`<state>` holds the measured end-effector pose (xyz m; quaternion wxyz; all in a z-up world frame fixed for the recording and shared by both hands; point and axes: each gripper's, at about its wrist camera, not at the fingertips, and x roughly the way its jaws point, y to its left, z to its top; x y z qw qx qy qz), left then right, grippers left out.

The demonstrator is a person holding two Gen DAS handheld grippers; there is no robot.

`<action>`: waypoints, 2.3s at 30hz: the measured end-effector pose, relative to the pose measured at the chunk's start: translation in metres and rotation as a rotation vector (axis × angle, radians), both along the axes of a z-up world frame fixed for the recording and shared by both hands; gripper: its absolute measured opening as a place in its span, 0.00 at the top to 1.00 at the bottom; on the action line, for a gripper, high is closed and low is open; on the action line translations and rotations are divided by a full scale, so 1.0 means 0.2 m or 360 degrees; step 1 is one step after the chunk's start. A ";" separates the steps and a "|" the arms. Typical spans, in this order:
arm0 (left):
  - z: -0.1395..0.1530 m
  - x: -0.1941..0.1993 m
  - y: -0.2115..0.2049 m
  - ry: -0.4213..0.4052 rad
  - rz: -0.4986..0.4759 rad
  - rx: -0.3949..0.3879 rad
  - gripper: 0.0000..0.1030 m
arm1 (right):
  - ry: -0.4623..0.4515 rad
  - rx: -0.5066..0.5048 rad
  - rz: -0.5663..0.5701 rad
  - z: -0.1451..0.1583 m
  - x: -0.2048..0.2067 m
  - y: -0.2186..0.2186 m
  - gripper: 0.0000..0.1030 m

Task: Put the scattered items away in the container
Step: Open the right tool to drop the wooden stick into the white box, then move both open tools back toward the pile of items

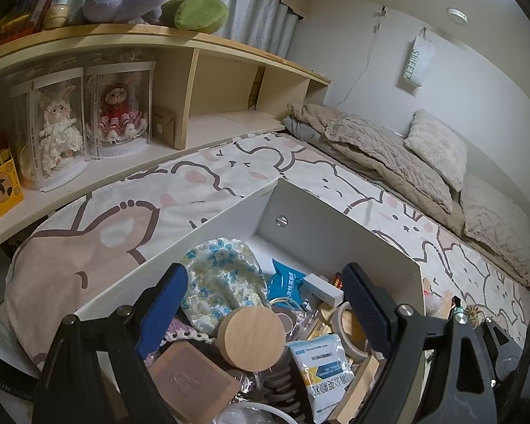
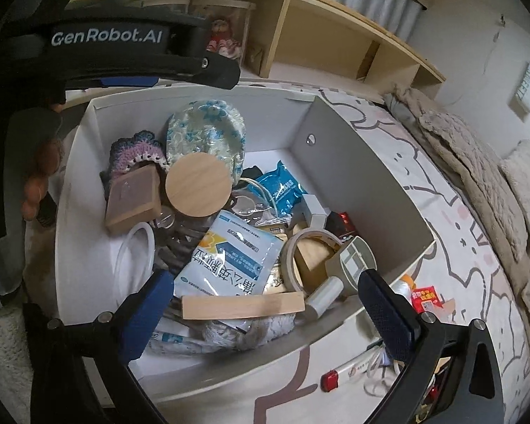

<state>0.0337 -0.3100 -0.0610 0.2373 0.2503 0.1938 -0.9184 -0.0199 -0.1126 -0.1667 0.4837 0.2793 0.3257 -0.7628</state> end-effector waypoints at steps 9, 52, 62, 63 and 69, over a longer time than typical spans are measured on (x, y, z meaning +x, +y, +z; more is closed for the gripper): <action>0.01 -0.02 0.03 -0.0019 -0.0004 -0.0029 0.13 | 0.0001 -0.0080 -0.0046 0.02 -0.03 0.02 0.00; 0.11 -0.02 0.16 -0.0030 0.0001 -0.0208 0.00 | -0.0107 -0.0560 -0.0535 0.24 -0.26 0.39 0.00; 0.16 -0.01 0.23 -0.0012 -0.0009 -0.0278 0.00 | -0.0038 -0.0641 -0.0627 0.33 -0.26 0.55 0.00; 0.16 -0.01 0.24 -0.0011 -0.0012 -0.0286 0.00 | -0.0031 -0.0647 -0.0634 0.33 -0.26 0.57 0.00; 0.19 -0.02 0.29 -0.0005 -0.0051 -0.0325 0.00 | -0.0010 -0.0701 -0.0696 0.37 -0.27 0.68 0.00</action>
